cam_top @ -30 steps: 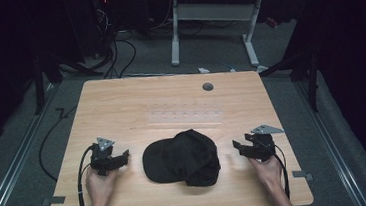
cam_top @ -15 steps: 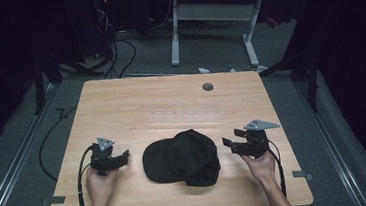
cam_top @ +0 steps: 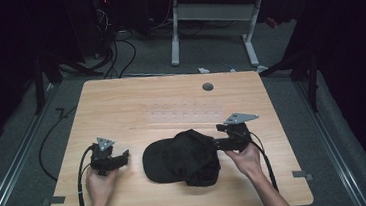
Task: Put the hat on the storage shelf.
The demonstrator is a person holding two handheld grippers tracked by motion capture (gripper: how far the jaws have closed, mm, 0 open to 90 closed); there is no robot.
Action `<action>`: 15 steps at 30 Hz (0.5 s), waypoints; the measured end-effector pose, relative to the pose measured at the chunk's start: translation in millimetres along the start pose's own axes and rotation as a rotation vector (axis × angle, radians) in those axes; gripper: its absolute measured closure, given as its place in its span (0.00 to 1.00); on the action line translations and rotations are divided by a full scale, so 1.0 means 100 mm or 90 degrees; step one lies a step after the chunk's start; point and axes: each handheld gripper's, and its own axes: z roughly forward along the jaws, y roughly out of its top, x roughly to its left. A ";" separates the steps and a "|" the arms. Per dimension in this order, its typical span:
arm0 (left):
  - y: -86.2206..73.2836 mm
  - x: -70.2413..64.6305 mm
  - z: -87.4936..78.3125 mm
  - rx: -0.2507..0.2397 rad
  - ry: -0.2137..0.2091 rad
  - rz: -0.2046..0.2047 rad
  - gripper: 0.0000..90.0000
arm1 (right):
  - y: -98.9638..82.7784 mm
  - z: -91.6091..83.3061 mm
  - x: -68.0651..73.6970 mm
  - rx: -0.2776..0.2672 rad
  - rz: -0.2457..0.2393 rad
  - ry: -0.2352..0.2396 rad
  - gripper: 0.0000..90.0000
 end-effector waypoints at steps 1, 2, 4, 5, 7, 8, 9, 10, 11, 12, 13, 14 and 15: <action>0.00 0.00 0.00 0.000 0.000 0.000 0.29 | 0.02 0.03 0.01 0.005 -0.004 0.005 0.37; 0.00 0.00 0.00 0.000 0.000 0.000 0.29 | 0.04 0.06 0.02 0.004 -0.007 0.010 0.37; 0.00 0.00 0.00 0.000 0.000 0.000 0.29 | 0.07 0.12 0.04 0.015 -0.007 0.016 0.36; 0.00 0.00 0.00 0.000 0.000 0.000 0.29 | 0.08 0.15 0.05 0.019 -0.007 0.019 0.35; 0.00 0.00 0.00 0.000 0.000 0.000 0.29 | 0.09 0.21 0.06 0.024 -0.007 0.022 0.35; 0.00 0.00 0.00 0.000 0.000 0.000 0.29 | 0.10 0.28 0.06 0.032 -0.002 0.024 0.34; 0.00 0.00 0.00 0.000 0.000 0.000 0.29 | 0.10 0.28 0.06 0.032 -0.002 0.024 0.34; 0.00 0.00 0.00 0.000 0.000 0.000 0.29 | 0.10 0.31 0.05 0.035 -0.001 0.025 0.34; 0.00 0.00 0.00 0.000 0.000 0.000 0.29 | 0.08 0.38 0.04 0.047 0.005 0.029 0.33; 0.00 0.00 0.00 0.000 0.000 0.000 0.29 | 0.08 0.38 0.04 0.047 0.005 0.029 0.33; 0.00 0.00 0.00 0.000 0.000 0.000 0.29 | 0.07 0.41 0.03 0.052 0.010 0.031 0.33; 0.00 0.00 0.00 0.000 0.000 0.000 0.29 | 0.05 0.47 0.02 0.063 0.018 0.031 0.32; 0.00 0.00 0.00 0.000 0.000 0.000 0.29 | 0.04 0.49 0.01 0.067 0.021 0.032 0.32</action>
